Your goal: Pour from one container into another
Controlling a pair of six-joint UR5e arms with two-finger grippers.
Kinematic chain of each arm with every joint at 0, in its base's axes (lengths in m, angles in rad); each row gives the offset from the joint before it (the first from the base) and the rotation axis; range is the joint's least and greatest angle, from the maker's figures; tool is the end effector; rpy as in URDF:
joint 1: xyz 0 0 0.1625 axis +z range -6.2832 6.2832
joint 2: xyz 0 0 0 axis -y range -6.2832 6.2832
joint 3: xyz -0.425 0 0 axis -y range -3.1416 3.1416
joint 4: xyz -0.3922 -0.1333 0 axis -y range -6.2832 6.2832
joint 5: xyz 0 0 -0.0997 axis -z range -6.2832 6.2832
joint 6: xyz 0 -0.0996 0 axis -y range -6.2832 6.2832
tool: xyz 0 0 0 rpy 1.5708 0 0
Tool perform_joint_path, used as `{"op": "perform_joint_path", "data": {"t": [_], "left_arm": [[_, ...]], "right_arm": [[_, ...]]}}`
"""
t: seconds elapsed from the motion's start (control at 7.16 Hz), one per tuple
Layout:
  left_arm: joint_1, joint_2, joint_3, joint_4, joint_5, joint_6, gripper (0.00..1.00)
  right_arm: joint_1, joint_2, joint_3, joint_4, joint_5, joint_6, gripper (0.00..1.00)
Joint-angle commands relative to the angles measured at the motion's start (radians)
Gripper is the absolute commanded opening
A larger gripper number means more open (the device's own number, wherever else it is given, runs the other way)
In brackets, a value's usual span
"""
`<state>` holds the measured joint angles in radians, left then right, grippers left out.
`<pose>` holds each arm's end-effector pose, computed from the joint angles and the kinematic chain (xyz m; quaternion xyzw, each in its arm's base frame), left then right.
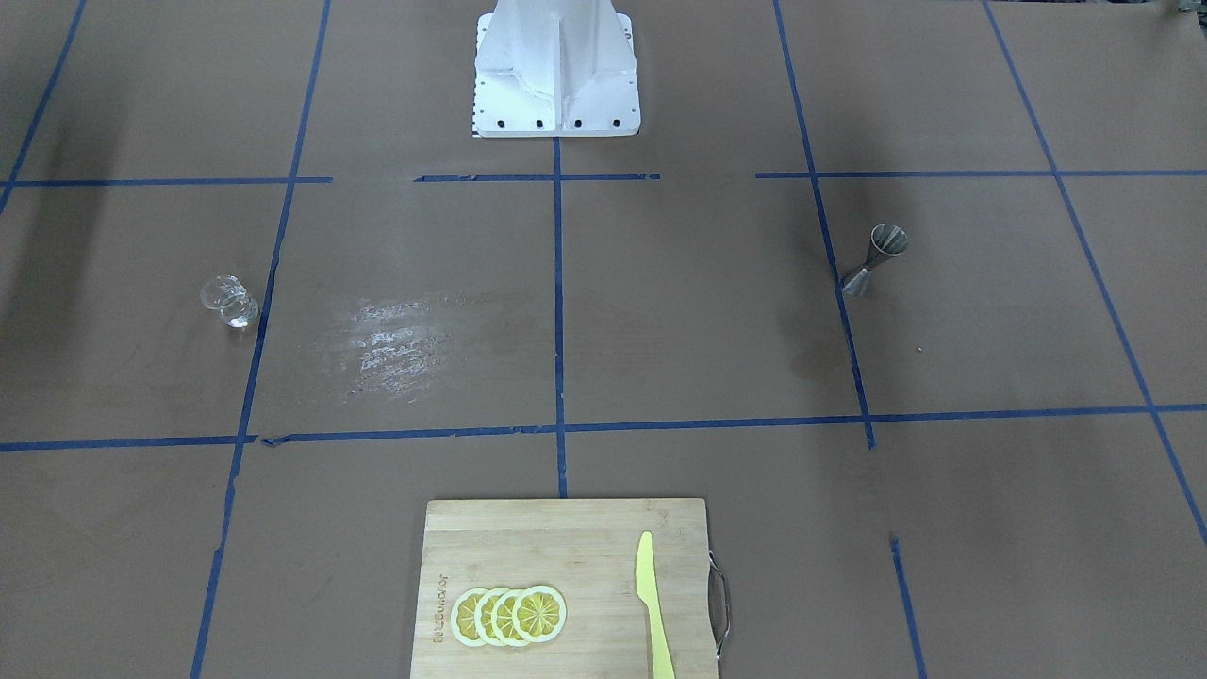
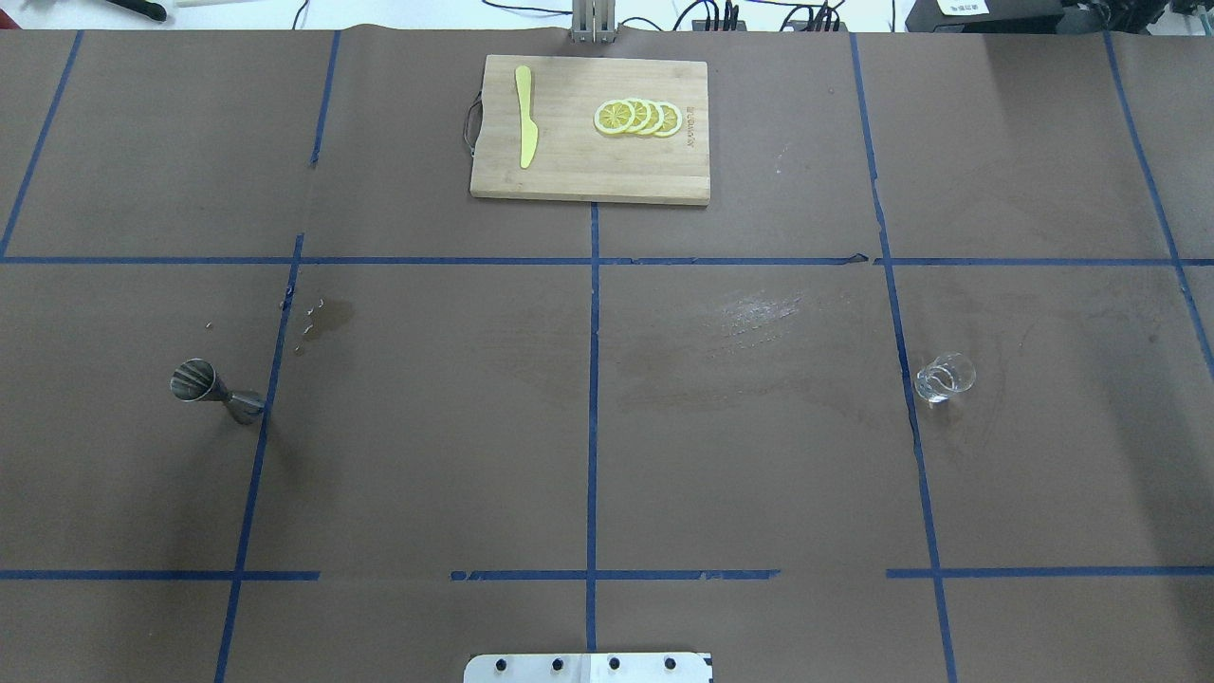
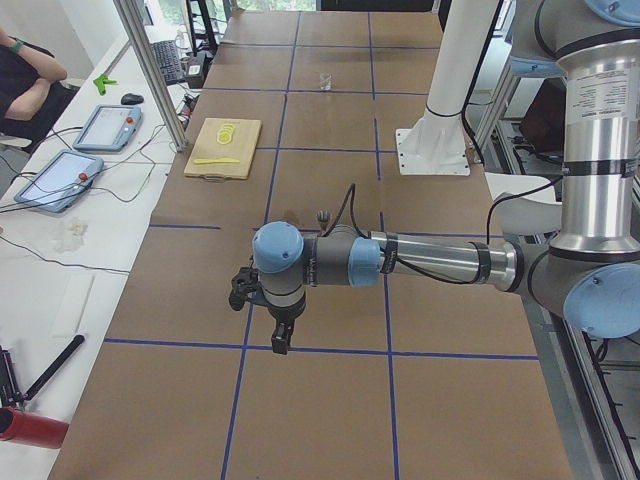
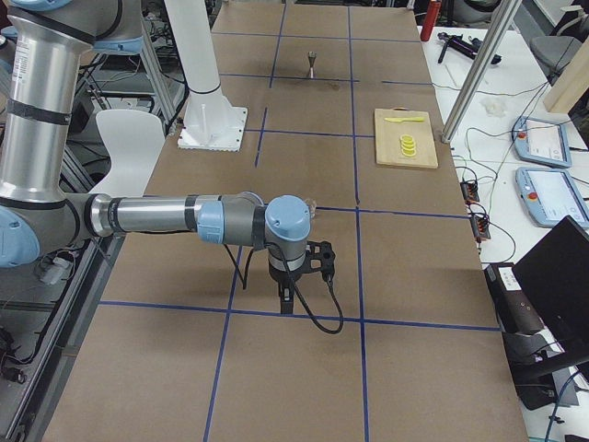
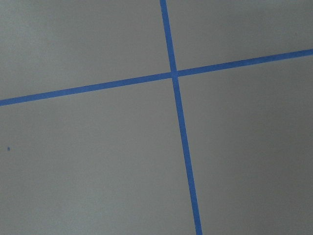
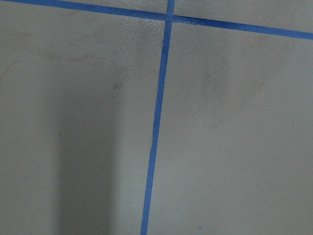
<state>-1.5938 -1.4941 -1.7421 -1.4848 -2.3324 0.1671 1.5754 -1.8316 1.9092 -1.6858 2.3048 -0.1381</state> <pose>-0.0751 -0.4566 0.6204 0.0393 0.3696 0.0684 0.9258 0.0683 -0.3780 0.6204 0.0082 -0.3591 -0.0556 0.9316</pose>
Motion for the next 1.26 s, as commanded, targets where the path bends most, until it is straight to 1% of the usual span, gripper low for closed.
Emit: {"op": "perform_joint_path", "data": {"t": [0.0, 0.28, 0.42, 0.56, 0.7, 0.84, 0.98, 1.12], "left_arm": [[0.0, 0.0, 0.007, 0.0, 0.001, 0.002, 1.0], [0.0, 0.0, 0.001, -0.002, 0.002, 0.008, 1.0], [0.002, 0.005, 0.007, -0.07, 0.011, 0.011, 1.0], [0.0, 0.009, 0.042, -0.163, 0.015, 0.011, 1.0], [0.0, 0.015, 0.061, -0.24, 0.005, 0.012, 1.0], [0.002, 0.008, 0.074, -0.265, 0.001, 0.012, 1.0], [0.0, 0.008, 0.067, -0.265, 0.001, 0.012, 1.0], [0.0, 0.015, 0.07, -0.276, -0.033, 0.012, 1.0]], "right_arm": [[0.0, 0.0, 0.011, 0.0, 0.002, 0.0, 1.0], [-0.002, 0.002, 0.024, 0.0, 0.005, 0.003, 1.0], [-0.006, 0.006, 0.027, 0.0, 0.008, 0.012, 1.0], [-0.006, 0.024, 0.027, 0.002, 0.013, 0.015, 1.0], [-0.006, 0.088, 0.024, 0.002, 0.007, 0.017, 1.0], [-0.006, 0.118, 0.027, 0.002, 0.005, 0.017, 1.0], [-0.003, 0.186, -0.008, 0.002, 0.002, 0.04, 1.0], [-0.003, 0.19, -0.013, 0.012, 0.001, 0.04, 1.0]]}}
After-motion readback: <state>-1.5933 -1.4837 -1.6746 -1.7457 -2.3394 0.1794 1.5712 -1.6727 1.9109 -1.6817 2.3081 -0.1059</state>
